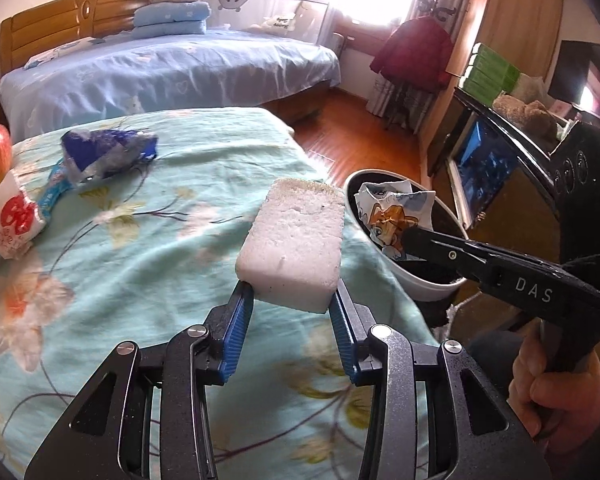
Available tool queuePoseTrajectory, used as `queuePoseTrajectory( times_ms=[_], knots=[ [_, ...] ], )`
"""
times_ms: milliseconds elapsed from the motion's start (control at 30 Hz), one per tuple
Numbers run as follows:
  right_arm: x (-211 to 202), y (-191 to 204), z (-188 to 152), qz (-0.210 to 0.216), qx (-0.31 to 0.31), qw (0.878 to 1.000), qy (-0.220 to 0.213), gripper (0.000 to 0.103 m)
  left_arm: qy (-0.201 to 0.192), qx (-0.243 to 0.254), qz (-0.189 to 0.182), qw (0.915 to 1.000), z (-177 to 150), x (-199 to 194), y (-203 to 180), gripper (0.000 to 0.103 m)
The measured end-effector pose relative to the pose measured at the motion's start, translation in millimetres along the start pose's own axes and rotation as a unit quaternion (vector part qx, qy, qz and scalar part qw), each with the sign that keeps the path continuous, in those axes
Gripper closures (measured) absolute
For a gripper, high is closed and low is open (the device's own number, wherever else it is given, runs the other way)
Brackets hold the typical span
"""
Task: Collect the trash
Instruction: 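Carry the foam block and wrapper over the bin and open both grippers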
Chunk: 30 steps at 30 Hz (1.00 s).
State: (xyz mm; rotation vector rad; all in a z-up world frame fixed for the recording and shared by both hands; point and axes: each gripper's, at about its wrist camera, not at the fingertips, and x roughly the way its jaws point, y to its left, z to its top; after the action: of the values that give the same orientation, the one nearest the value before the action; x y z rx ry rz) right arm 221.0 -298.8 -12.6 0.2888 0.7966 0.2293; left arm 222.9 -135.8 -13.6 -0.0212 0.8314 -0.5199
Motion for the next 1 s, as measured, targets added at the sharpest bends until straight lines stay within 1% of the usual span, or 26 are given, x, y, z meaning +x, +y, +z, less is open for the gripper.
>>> queuePoseTrajectory(
  times_ms=[300,1000],
  knots=[
    [-16.8,-20.8,-5.9,-0.015,0.015,1.0,-0.009,0.096,0.004,0.018,-0.011,0.9998,4.2,7.6,-27.4,0.065],
    [-35.4,-65.0,-8.6,-0.043,0.053,0.997,-0.024,0.096,0.012,0.053,-0.021,0.9983,17.2,23.1,-67.8,0.065]
  ],
)
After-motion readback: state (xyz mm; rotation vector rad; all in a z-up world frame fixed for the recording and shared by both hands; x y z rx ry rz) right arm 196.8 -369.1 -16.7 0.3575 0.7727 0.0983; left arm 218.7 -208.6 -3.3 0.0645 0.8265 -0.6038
